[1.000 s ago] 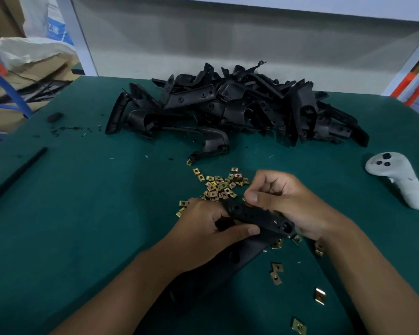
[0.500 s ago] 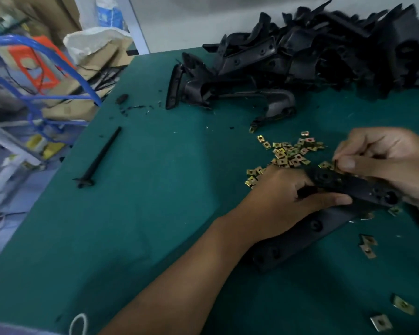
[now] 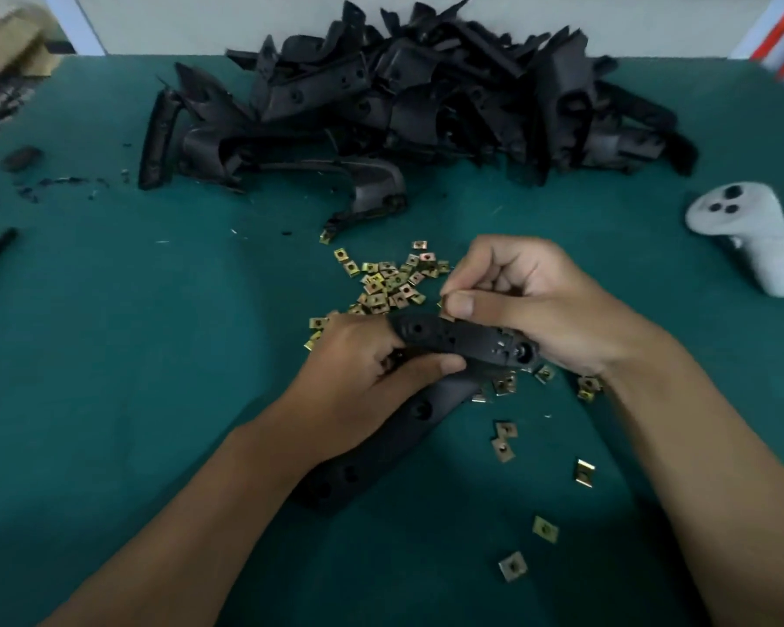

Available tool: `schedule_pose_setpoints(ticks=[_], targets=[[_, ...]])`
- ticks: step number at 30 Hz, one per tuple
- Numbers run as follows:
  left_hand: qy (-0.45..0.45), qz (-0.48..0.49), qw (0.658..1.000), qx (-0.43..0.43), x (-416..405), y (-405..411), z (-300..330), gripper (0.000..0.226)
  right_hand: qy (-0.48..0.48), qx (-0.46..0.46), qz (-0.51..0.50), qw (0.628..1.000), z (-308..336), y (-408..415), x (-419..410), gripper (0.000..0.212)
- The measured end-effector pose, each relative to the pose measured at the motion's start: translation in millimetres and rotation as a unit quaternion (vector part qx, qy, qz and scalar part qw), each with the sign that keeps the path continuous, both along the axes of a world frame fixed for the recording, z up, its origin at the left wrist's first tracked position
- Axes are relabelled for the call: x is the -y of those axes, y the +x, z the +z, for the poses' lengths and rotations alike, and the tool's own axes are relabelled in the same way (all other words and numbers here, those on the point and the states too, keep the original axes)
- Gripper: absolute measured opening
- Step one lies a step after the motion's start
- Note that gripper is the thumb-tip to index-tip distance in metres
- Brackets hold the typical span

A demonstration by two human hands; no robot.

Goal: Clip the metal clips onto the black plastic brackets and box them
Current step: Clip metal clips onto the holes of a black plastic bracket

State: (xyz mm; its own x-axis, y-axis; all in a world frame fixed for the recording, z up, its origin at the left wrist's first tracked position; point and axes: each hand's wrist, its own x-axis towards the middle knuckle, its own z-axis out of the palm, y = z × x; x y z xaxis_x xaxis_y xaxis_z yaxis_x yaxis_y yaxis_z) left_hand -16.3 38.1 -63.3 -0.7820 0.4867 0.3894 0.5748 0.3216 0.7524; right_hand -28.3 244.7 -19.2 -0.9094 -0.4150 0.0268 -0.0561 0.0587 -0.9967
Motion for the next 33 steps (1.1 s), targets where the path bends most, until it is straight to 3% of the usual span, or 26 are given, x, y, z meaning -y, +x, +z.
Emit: schedule_pose_setpoints(ticks=[2, 10, 17, 25, 30, 33], targets=[[-0.008, 0.005, 1.0, -0.005, -0.6, 1.1, -0.8, 0.029, -0.018, 0.005, -0.006, 1.0, -1.0, -0.4, -0.7, 0.011], [-0.024, -0.009, 1.0, -0.008, -1.7, 2.8, 3.0, 0.011, -0.008, 0.009, 0.01, 1.0, 3.4, -1.3, -3.7, 0.015], [-0.026, -0.003, 1.0, -0.001, -0.9, 2.6, 1.8, 0.03, -0.013, 0.012, -0.011, 1.0, 4.7, 0.8, -2.1, 0.004], [-0.026, 0.007, 1.0, -0.008, -1.2, 2.5, 4.7, 0.016, -0.001, -0.011, -0.024, 1.0, 5.0, 1.6, -0.2, 0.007], [-0.022, 0.008, 1.0, -0.009, -0.4, 1.1, -1.9, 0.042, 0.004, -0.005, -0.018, 1.0, 4.8, 2.1, -0.5, 0.005], [-0.025, 0.002, 1.0, -0.019, -1.3, 1.2, -0.7, 0.042, 0.009, -0.006, -0.009, 1.0, 6.1, 2.3, -0.7, 0.003]])
